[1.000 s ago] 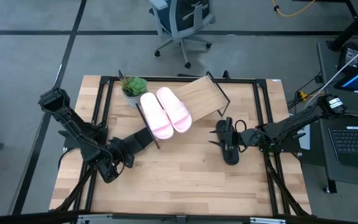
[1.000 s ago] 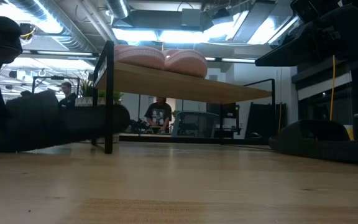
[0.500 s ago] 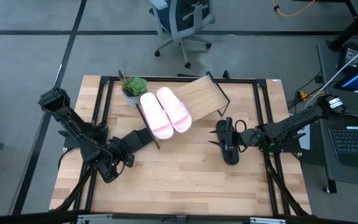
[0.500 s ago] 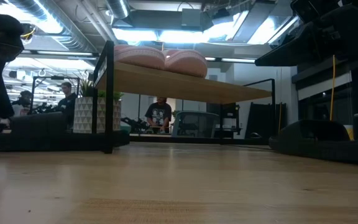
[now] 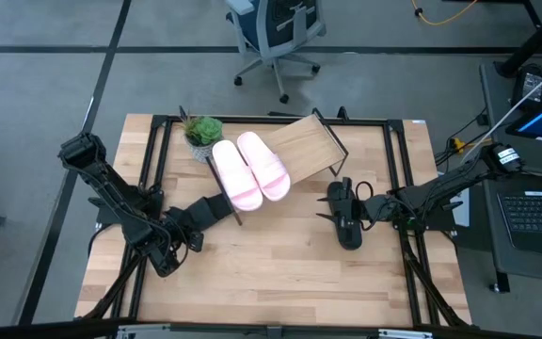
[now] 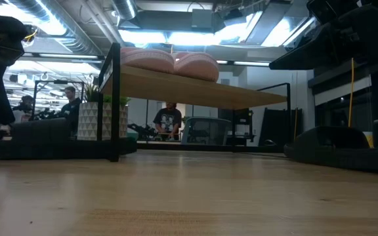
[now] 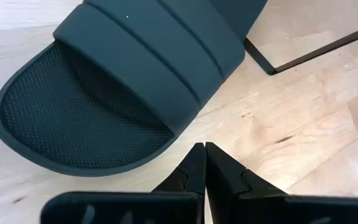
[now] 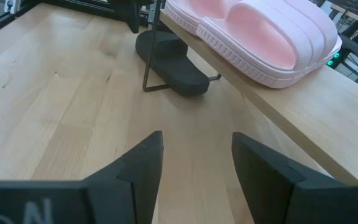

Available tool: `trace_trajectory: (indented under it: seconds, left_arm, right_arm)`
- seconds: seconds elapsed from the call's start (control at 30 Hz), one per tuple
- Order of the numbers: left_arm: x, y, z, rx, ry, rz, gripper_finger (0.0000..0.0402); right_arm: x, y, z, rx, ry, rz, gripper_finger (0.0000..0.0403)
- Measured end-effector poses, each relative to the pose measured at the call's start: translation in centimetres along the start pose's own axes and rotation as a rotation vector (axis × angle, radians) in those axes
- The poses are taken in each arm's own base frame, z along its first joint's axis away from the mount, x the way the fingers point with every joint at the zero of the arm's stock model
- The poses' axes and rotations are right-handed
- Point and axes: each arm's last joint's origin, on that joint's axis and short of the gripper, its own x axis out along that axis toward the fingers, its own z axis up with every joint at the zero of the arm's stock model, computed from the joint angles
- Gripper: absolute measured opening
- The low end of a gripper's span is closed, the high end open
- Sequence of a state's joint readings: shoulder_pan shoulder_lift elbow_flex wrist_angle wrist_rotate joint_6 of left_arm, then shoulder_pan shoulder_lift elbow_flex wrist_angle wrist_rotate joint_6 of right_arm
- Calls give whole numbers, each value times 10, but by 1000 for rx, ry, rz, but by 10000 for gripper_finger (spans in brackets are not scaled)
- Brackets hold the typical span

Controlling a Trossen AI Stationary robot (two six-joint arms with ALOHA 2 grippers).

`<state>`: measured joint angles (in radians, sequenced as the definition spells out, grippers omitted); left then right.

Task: Pick and place slides into the shelf
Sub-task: Put the left black slide on the shelf

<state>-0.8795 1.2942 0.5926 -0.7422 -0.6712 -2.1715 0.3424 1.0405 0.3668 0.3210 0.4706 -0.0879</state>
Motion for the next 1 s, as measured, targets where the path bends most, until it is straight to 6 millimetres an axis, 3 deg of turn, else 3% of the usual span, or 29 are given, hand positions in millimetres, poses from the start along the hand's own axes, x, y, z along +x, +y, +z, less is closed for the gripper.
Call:
trace_trajectory:
  seconds: [0.53,1.0]
  left_arm:
    - [0,-1,-1,59,13,-2,5]
    - [7,-5,6,76,36,45,134]
  right_arm:
    - [0,0,0,4,0,0,193]
    - [0,0,0,7,0,0,193]
